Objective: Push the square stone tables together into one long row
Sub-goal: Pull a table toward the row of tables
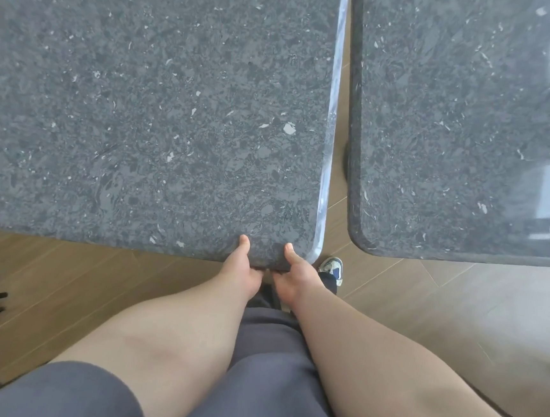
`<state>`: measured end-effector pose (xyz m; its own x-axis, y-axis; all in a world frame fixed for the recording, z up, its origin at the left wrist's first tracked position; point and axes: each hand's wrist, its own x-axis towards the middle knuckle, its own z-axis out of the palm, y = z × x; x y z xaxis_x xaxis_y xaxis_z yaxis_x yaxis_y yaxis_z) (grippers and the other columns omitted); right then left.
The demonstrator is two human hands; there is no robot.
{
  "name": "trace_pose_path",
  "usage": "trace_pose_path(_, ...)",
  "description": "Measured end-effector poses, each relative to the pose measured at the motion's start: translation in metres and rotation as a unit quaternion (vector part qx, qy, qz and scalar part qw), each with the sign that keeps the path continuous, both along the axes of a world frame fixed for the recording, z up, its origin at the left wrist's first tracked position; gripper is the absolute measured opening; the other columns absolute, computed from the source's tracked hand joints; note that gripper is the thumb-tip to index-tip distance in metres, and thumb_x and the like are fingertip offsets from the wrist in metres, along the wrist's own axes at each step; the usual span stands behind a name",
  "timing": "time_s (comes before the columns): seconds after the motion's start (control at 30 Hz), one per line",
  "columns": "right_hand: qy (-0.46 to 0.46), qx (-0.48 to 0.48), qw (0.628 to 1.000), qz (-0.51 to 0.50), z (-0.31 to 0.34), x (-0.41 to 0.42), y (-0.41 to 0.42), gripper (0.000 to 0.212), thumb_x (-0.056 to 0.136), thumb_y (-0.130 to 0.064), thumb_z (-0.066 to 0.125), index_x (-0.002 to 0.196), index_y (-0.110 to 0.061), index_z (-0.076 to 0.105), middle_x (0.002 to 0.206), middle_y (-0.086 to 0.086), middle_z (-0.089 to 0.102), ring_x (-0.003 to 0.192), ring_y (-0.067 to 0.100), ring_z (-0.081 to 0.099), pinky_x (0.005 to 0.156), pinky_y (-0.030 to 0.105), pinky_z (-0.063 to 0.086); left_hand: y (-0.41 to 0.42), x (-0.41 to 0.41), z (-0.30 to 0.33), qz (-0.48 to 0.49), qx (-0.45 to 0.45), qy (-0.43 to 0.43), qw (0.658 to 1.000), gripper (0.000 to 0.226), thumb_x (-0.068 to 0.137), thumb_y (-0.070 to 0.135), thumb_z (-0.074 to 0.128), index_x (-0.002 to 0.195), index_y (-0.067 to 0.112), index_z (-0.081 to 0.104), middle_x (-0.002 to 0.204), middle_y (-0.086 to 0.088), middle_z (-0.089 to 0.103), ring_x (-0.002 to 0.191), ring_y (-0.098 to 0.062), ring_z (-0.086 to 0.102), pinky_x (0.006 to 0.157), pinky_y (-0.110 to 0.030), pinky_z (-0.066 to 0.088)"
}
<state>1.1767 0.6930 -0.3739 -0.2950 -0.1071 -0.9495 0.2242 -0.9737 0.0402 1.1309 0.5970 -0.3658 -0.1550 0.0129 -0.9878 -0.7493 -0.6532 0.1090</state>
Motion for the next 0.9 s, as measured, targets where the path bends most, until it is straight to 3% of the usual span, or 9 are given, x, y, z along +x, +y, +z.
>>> trace_pose_path(0.17, 0.005, -0.016, 0.999, 0.028, -0.003, 0.0, 0.012, 0.047, 0.097, -0.012, 0.065, 0.14, -0.001, 0.05, 0.133, 0.022, 0.063, 0.124, 0.038, 0.061, 0.114, 0.051, 0.042, 0.012, -0.004, -0.002, 0.01, -0.039, -0.012, 0.999, 0.046, 0.095, 0.041, 0.07, 0.124, 0.008, 0.057, 0.121, -0.021, 0.065, 0.113, -0.04, 0.06, 0.091, -0.053, 0.052)
trace_pose_path(0.3, 0.0, -0.033, 0.999, 0.034, -0.002, -0.002, 0.025, 0.05, 0.098, -0.012, 0.065, 0.142, 0.0, 0.048, 0.138, 0.023, 0.06, 0.128, 0.038, 0.058, 0.115, 0.05, 0.041, 0.02, -0.006, -0.002, 0.004, -0.039, -0.007, 0.999, 0.043, 0.096, 0.041, 0.068, 0.119, 0.006, 0.059, 0.118, -0.022, 0.066, 0.106, -0.039, 0.063, 0.089, -0.053, 0.051)
trace_pose_path(0.43, -0.007, -0.047, 0.998, 0.045, 0.003, -0.006, 0.042, 0.051, 0.098, -0.015, 0.065, 0.144, 0.0, 0.048, 0.142, 0.023, 0.057, 0.132, 0.039, 0.054, 0.116, 0.048, 0.04, 0.032, -0.007, -0.001, 0.007, -0.022, -0.012, 1.0, 0.044, 0.096, 0.042, 0.068, 0.114, 0.003, 0.059, 0.111, -0.024, 0.066, 0.111, -0.039, 0.063, 0.107, -0.053, 0.047)
trace_pose_path(0.57, -0.016, -0.028, 0.998, 0.057, 0.006, -0.013, 0.062, 0.05, 0.099, -0.015, 0.064, 0.143, 0.001, 0.049, 0.141, 0.021, 0.058, 0.131, 0.036, 0.056, 0.114, 0.045, 0.043, 0.051, -0.011, 0.003, 0.008, -0.02, -0.007, 1.0, 0.043, 0.097, 0.042, 0.066, 0.114, 0.003, 0.06, 0.111, -0.022, 0.066, 0.109, -0.037, 0.063, 0.109, -0.05, 0.046)
trace_pose_path(0.67, -0.016, -0.013, 0.997, 0.068, 0.007, -0.015, 0.074, 0.044, 0.099, -0.015, 0.065, 0.138, 0.0, 0.054, 0.134, 0.019, 0.064, 0.122, 0.034, 0.062, 0.102, 0.043, 0.051, 0.063, -0.014, 0.005, 0.006, -0.023, -0.001, 1.0, 0.039, 0.097, 0.04, 0.067, 0.114, 0.005, 0.061, 0.111, -0.019, 0.068, 0.106, -0.034, 0.065, 0.105, -0.048, 0.049)
trace_pose_path(0.77, -0.014, -0.01, 0.998, 0.067, 0.007, -0.017, 0.08, 0.032, 0.098, -0.013, 0.065, 0.127, -0.002, 0.061, 0.113, 0.017, 0.072, 0.101, 0.031, 0.069, 0.078, 0.042, 0.059, 0.071, -0.015, 0.006, 0.004, -0.029, 0.001, 1.0, 0.035, 0.098, 0.038, 0.066, 0.108, 0.005, 0.062, 0.104, -0.018, 0.069, 0.094, -0.034, 0.066, 0.09, -0.047, 0.051)
trace_pose_path(0.83, -0.01, -0.011, 0.997, 0.076, 0.009, -0.018, 0.081, 0.021, 0.098, -0.012, 0.065, 0.116, -0.002, 0.063, 0.098, 0.016, 0.075, 0.091, 0.03, 0.07, 0.064, 0.04, 0.059, 0.073, -0.017, 0.008, 0.003, -0.03, -0.003, 1.0, 0.034, 0.097, 0.038, 0.067, 0.104, 0.004, 0.063, 0.101, -0.019, 0.069, 0.091, -0.034, 0.066, 0.09, -0.047, 0.05)
trace_pose_path(0.9, -0.012, -0.016, 0.997, 0.074, 0.011, -0.021, 0.082, 0.014, 0.098, -0.011, 0.065, 0.109, -0.002, 0.063, 0.095, 0.016, 0.074, 0.088, 0.029, 0.07, 0.061, 0.04, 0.058, 0.073, -0.019, 0.007, 0.01, -0.031, -0.009, 0.999, 0.034, 0.097, 0.037, 0.068, 0.102, 0.004, 0.062, 0.1, -0.019, 0.068, 0.093, -0.035, 0.065, 0.094, -0.048, 0.05)
